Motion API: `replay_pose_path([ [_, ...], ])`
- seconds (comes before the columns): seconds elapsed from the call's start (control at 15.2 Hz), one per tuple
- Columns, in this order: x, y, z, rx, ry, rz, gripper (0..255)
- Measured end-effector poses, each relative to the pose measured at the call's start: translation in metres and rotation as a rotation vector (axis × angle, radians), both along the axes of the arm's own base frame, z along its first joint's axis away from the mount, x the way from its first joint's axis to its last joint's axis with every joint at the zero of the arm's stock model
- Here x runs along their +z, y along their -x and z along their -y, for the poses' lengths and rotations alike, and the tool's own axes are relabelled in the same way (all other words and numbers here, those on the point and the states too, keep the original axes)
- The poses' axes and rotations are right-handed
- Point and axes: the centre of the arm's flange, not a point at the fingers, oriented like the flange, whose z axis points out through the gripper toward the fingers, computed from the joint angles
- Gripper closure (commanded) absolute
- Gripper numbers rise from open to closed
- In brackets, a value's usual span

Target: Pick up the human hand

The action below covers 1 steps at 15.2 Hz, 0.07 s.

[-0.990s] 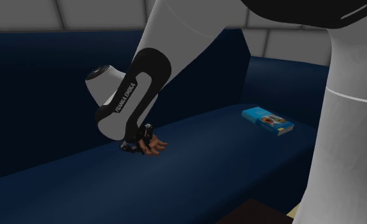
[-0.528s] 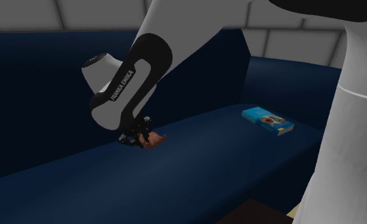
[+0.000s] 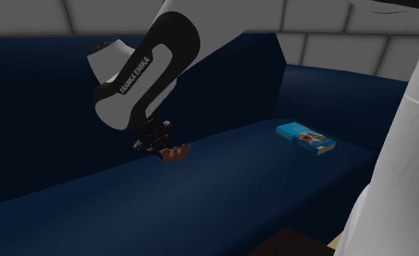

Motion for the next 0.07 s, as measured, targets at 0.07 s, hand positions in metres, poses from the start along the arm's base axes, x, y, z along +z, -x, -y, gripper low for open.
replay_pose_path([
  [0.07,0.0028,0.0003,0.0006,0.0,0.0,0.0,255],
])
